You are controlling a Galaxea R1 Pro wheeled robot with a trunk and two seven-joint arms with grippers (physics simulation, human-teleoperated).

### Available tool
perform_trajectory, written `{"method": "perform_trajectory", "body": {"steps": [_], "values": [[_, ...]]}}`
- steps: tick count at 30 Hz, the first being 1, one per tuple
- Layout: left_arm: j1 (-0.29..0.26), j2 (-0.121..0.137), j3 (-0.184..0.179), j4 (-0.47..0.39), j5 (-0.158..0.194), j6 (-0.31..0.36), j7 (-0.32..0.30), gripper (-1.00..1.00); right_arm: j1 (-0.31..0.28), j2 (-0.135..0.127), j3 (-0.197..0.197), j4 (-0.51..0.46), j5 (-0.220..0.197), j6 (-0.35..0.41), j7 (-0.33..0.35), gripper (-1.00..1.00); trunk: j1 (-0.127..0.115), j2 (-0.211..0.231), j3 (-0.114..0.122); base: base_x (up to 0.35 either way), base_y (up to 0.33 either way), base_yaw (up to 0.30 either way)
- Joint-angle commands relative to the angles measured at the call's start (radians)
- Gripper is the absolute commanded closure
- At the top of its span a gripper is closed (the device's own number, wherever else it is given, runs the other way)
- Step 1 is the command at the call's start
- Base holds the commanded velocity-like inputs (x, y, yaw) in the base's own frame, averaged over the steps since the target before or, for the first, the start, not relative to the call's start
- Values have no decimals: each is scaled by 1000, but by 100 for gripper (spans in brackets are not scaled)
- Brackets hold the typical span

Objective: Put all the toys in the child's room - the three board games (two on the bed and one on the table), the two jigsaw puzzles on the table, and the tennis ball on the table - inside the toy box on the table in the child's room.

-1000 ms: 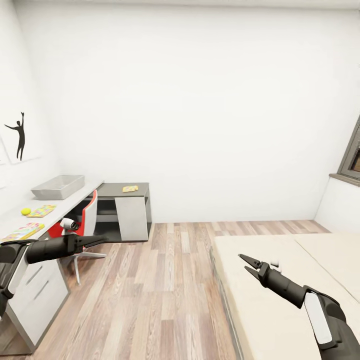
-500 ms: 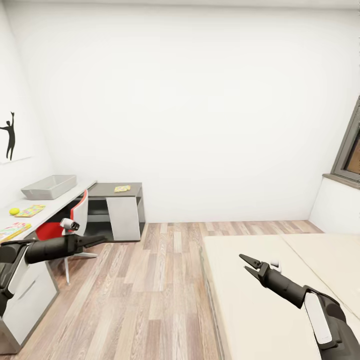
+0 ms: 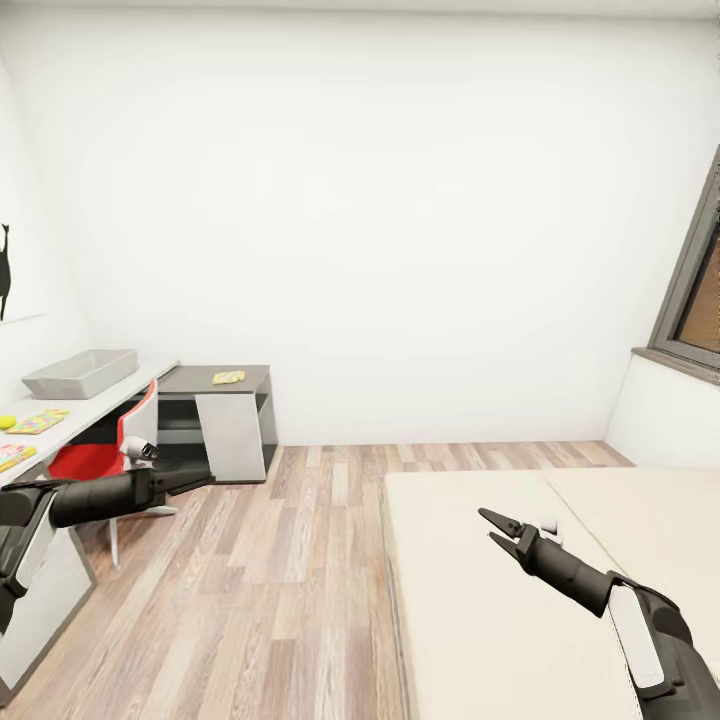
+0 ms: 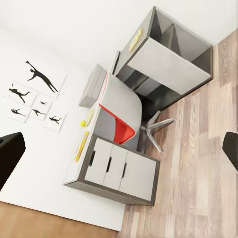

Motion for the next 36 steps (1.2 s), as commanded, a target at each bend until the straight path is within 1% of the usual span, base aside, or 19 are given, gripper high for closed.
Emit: {"method": "perform_trajectory", "body": {"steps": [1,36], "values": [[-1,0,0,0,0,11,-4,-100,0,0,-1,1,0,5,3,-100,0,-1,0,0,-300,0],[-1,0,-1,0,-2,11,-2,-100,0,0,-1,0,0,5,4,-100,0,-1,0,0,-300,0]]}}
